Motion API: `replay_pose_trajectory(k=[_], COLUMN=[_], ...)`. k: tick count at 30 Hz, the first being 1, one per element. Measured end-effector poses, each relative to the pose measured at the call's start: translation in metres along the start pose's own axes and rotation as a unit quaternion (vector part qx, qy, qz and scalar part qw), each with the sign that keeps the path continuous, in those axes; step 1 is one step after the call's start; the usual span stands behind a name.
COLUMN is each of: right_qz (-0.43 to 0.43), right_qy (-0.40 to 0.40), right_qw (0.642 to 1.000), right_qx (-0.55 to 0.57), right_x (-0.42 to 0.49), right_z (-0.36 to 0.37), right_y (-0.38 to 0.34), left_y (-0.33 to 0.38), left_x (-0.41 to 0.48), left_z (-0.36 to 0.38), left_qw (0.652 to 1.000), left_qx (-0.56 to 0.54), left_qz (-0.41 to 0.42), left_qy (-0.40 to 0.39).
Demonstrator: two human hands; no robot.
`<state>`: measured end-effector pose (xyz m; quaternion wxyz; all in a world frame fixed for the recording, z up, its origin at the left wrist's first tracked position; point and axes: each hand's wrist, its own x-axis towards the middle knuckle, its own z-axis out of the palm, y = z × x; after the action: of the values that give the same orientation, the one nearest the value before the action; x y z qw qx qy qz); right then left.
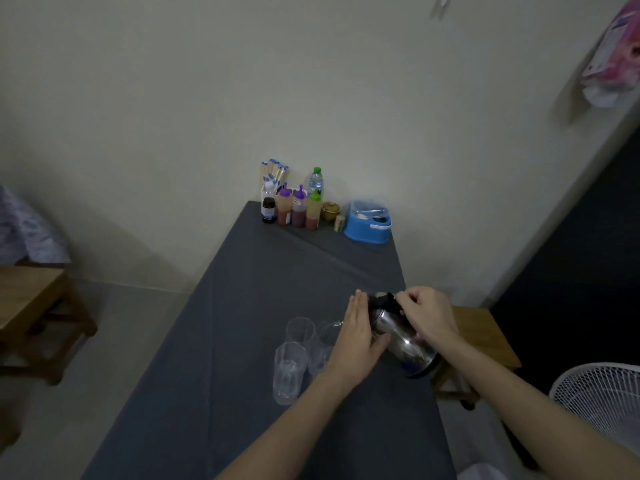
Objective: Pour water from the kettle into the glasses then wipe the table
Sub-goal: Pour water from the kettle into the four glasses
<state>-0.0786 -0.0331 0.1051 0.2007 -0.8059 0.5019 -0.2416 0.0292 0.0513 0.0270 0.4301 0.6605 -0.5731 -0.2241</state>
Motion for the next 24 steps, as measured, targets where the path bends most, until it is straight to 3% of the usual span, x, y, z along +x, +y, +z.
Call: replay_pose_trajectory(k=[5,13,24], right_qz=[-0.028,-0.076,-0.101], right_qy=[-0.042,-0.026,-0.024], right_qw=[0.996,0.989,0.985], right_qx=[-0.069,-0.122,-0.138], right_x=[0.01,0.014,0.02], right_z=[-0.003,0.002,-0.001], right_y=[-0.008,-0.023,-0.025], left_y=[-0.004,-0.006,-0.003], left_x=[-0.001,0.0,0.001], left_z=[0.009,0.016,0.02], left_qw=[0.998,0.991,0.989], left_qx=[-0.058,-0.11,-0.107], left_qz=[-0.024,-0.046,-0.05], left_qy=[0.02,0.067,0.091])
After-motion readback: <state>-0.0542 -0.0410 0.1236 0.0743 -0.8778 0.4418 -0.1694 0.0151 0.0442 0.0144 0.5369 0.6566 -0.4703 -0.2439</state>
